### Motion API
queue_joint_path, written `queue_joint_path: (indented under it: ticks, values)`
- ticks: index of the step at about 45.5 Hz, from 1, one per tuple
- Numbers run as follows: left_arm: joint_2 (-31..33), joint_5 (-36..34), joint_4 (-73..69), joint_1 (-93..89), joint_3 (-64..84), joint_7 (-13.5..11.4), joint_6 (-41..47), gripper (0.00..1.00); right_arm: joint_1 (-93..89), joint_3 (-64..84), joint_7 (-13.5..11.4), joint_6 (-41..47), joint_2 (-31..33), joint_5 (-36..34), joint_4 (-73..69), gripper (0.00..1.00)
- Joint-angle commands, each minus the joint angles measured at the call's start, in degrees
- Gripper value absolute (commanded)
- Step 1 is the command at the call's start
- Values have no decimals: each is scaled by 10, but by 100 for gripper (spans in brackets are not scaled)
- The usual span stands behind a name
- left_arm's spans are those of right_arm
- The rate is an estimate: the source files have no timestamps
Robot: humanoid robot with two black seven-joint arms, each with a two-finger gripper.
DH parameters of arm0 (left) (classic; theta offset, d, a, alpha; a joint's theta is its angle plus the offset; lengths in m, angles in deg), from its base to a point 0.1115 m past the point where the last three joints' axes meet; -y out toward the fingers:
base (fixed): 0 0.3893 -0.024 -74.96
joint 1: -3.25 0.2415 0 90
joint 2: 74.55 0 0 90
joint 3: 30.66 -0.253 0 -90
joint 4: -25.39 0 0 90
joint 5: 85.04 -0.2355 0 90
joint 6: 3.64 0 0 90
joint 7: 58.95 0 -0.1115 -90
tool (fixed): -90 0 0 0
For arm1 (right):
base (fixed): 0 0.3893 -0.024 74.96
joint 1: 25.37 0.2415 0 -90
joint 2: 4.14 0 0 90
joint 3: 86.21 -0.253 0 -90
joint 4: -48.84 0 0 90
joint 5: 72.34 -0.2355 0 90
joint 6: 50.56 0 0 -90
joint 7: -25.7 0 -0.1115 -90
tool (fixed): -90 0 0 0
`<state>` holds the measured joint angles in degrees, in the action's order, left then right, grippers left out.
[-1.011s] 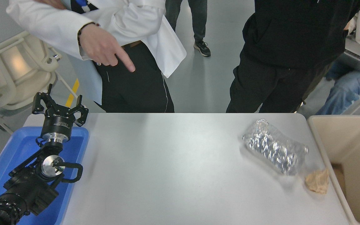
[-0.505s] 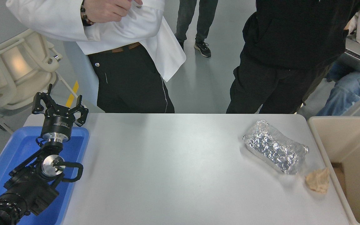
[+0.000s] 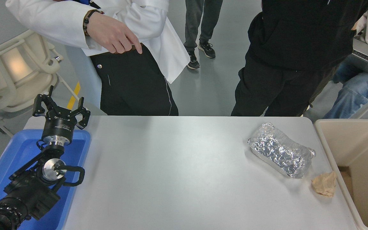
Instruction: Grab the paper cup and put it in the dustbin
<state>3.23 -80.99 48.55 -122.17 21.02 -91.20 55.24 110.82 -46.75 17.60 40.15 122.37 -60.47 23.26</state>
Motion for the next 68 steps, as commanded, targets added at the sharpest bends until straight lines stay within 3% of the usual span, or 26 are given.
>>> queue_joint_path:
  ticks: [1,20,29,37,45,49,57,68]
  values:
    - [0,0,0,0,0,0,0,99,-5,-5,0,-40,-6,0,7,81]
    - [0,0,0,0,0,0,0,99,16,-4,0,-38,1,0,-33,85]
    - [0,0,0,0,0,0,0,99,87,14,-1,-36,61,9,-151,87]
    - [0,0,0,0,0,0,0,99,199,107,0,-33,109,9,-254,89]
    - [0,0,0,0,0,0,0,99,361,225,2,-33,144,9,-386,100]
    - [0,0,0,0,0,0,0,99,484,305,2,-18,148,9,-469,100]
    - [0,0,0,0,0,0,0,99,690,446,2,54,105,15,-574,100]
    - [0,0,0,0,0,0,0,99,850,452,4,315,38,8,-588,100]
